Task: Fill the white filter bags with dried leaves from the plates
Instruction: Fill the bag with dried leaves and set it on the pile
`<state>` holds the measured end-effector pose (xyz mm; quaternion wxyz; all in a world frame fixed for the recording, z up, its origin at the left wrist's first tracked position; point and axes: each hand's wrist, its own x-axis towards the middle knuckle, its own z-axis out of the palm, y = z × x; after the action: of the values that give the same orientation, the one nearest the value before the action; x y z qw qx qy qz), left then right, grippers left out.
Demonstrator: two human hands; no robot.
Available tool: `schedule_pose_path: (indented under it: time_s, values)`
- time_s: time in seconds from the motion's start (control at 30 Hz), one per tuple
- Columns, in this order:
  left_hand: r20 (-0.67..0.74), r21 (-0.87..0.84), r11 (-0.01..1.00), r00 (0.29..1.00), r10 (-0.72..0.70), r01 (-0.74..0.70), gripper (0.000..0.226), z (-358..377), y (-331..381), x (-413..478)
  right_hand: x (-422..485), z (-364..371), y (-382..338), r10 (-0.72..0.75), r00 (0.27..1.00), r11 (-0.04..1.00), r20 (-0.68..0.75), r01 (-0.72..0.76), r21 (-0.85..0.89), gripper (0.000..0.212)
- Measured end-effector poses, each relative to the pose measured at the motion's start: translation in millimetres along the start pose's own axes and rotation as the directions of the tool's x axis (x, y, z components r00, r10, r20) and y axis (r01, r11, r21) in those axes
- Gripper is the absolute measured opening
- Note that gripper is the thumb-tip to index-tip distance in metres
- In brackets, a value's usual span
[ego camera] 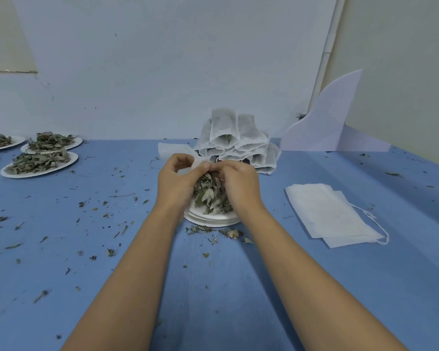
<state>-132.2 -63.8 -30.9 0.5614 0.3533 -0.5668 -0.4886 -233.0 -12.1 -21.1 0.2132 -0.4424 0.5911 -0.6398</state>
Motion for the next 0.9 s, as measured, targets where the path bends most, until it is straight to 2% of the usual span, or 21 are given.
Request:
schedule_pose_path:
  time_s: [0.1, 0.2, 0.23, 0.37, 0.5, 0.63, 0.77, 0.9]
  values:
    - [0.010, 0.094, 0.992, 0.997, 0.081, -0.081, 0.030, -1.7, 1.9, 1.5, 2.8, 0.0, -0.9, 0.057, 0.998, 0.985, 0.014, -0.059, 0.164, 0.036]
    - [0.016, 0.128, 0.985, 0.993, 0.113, -0.114, 0.032, -1.8, 1.5, 1.8, 4.6, -2.1, -0.3, 0.039, 0.998, 0.974, 0.054, -0.050, 0.219, 0.037]
    - [0.009, 0.134, 0.983, 0.993, 0.122, -0.122, 0.033, -1.6, 1.2, 1.8, 5.4, -2.8, -0.2, 0.020, 0.998, 0.980, 0.061, -0.031, 0.194, 0.035]
    - [-0.005, 0.139, 0.981, 0.990, 0.139, -0.137, 0.033, 0.5, 1.3, 0.6, 5.5, -7.0, -2.1, -0.153, 0.988, 0.985, -0.017, 0.151, -0.081, 0.024]
    - [0.084, 0.168, 0.975, 0.988, 0.130, -0.143, 0.032, 1.7, 3.4, -1.6, 5.0, -12.8, 2.5, -0.289, 0.956, 0.897, 0.045, 0.287, -0.337, 0.023]
    - [0.114, 0.173, 0.972, 0.983, 0.141, -0.160, 0.030, 2.4, 4.5, -3.2, 2.8, -13.9, 3.9, -0.369, 0.929, 0.816, 0.022, 0.335, -0.472, 0.019]
    - [0.005, 0.206, 0.965, 0.986, 0.166, -0.164, 0.029, 7.8, 5.1, -4.8, 2.6, -10.7, 8.5, -0.416, 0.907, 0.695, 0.070, 0.366, -0.618, 0.016]
    - [-0.209, 0.231, 0.964, 0.962, 0.178, -0.129, 0.029, 12.8, 5.8, -6.5, 1.8, -6.0, 9.0, -0.386, 0.908, 0.666, 0.164, 0.398, -0.631, 0.013]
